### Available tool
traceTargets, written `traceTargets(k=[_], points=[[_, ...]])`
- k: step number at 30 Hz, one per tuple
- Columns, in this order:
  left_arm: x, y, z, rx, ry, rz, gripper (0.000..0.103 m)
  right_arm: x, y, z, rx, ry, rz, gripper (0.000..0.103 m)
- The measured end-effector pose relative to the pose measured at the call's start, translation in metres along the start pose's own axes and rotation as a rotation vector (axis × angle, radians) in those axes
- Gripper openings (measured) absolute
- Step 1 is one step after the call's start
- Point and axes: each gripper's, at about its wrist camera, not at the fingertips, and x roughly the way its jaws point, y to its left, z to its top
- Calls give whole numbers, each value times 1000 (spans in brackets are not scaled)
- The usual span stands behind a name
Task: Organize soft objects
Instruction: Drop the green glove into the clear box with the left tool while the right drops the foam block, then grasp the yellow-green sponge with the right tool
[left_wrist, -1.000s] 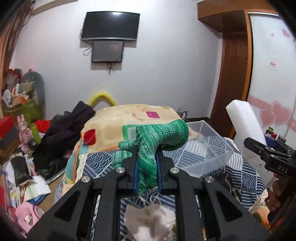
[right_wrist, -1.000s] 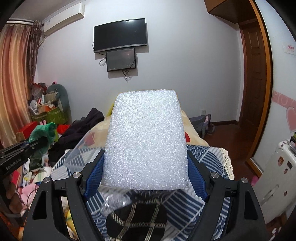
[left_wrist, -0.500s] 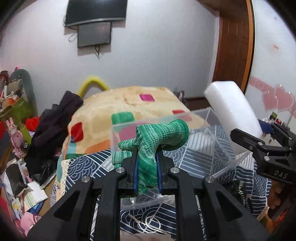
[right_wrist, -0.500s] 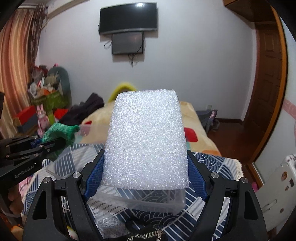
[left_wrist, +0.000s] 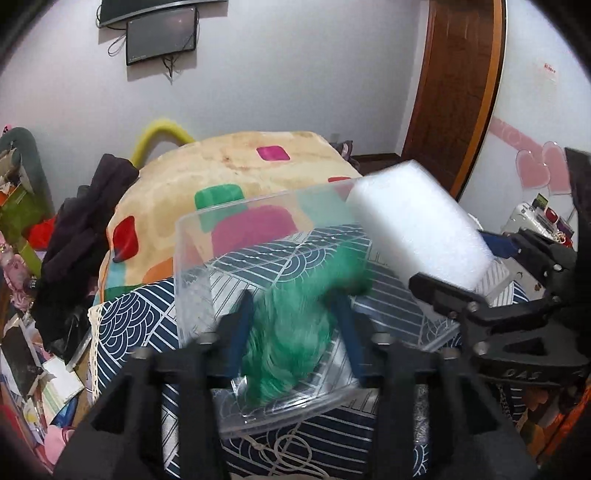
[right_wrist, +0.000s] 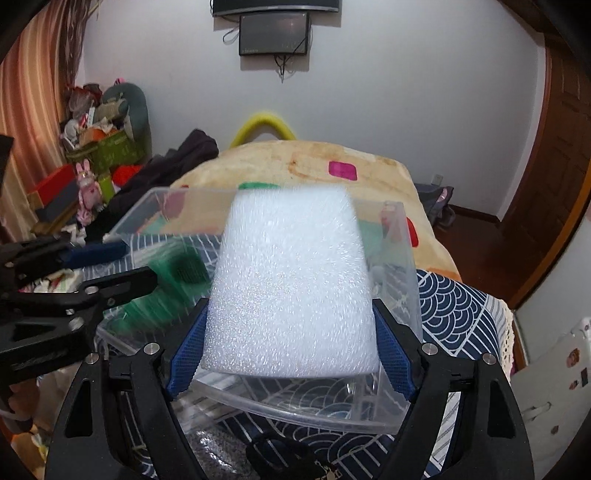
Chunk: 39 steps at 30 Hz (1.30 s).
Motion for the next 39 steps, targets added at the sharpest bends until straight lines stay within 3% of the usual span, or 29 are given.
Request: traceTargets(k=[6,14,20,28,35,39], points=[[-25,-11,-3,42,-62,31,64,-10,-8,5,-9,-13,9,83],[-73,-12,-9,45,-161,60,68,-58,-10,7,31,-147,0,88],[-113,-9,-31,26,-217,90,70,-92,-6,-7,65,-243,3,95],[-138,-1,-76,-41,-221,62,68,-99,13,-33,39,-233,-5,95],[-137,-10,-119,-65,-174,47,57,-88,36,-58,38,-179,74,94],[-135,-19,-135,-65,-153,30,54,-75,49,-64,14,-120,125,83]])
